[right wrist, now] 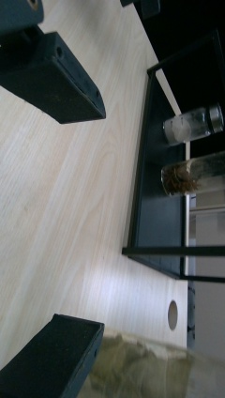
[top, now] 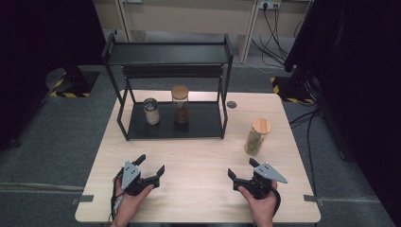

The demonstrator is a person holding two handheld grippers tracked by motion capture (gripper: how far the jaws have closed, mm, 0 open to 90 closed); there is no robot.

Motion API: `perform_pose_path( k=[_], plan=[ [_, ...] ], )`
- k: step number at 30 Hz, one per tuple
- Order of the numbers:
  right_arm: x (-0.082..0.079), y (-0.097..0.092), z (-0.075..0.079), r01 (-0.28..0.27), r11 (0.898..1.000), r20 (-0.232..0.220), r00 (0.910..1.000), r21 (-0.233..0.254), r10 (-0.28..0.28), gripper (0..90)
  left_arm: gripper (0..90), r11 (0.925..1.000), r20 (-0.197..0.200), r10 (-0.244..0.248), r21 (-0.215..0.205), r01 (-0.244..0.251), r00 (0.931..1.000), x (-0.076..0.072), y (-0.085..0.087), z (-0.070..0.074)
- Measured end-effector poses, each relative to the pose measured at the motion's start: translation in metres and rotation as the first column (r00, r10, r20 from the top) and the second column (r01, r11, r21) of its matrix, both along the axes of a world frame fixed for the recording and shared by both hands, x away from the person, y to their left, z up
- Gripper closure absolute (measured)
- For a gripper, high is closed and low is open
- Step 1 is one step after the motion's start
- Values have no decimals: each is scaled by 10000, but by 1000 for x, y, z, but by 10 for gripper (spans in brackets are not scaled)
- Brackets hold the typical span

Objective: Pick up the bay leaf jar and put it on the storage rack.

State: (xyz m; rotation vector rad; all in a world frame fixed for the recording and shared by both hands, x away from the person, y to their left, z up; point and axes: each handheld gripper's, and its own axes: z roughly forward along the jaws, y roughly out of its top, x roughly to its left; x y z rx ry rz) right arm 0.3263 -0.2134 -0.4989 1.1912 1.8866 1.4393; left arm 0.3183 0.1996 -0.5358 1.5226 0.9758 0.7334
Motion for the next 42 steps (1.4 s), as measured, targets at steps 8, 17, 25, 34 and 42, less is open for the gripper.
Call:
perform_pose_path(
  k=[8, 17, 25, 34, 42],
  plan=[
    [1, -21, 4, 742, 9972, 100, 9972, 0, -742, 20, 125, 10000, 9, -32, -27, 32, 10000, 0, 0, 0],
    [3, -37, 15, 1647, 9862, 705, 9841, -162, -1632, 25, 125, 10000, 12, -15, 20, 15, 10000, 0, 0, 0],
    [28, -40, 22, 2166, 9761, 1074, 9710, -195, -2134, 40, 125, 10000, 22, 14, -41, -14, 10000, 0, 0, 0],
    [60, -40, 24, 2834, 9589, 1552, 9479, -130, -2781, 103, 124, 10000, 43, 11, -78, -11, 10000, 0, 1, 0],
    [81, -37, 25, 2881, 9572, 1584, 9467, -264, -2806, 145, 124, 10000, 35, 20, -95, -19, 10000, 0, 1, 0]
  ],
)
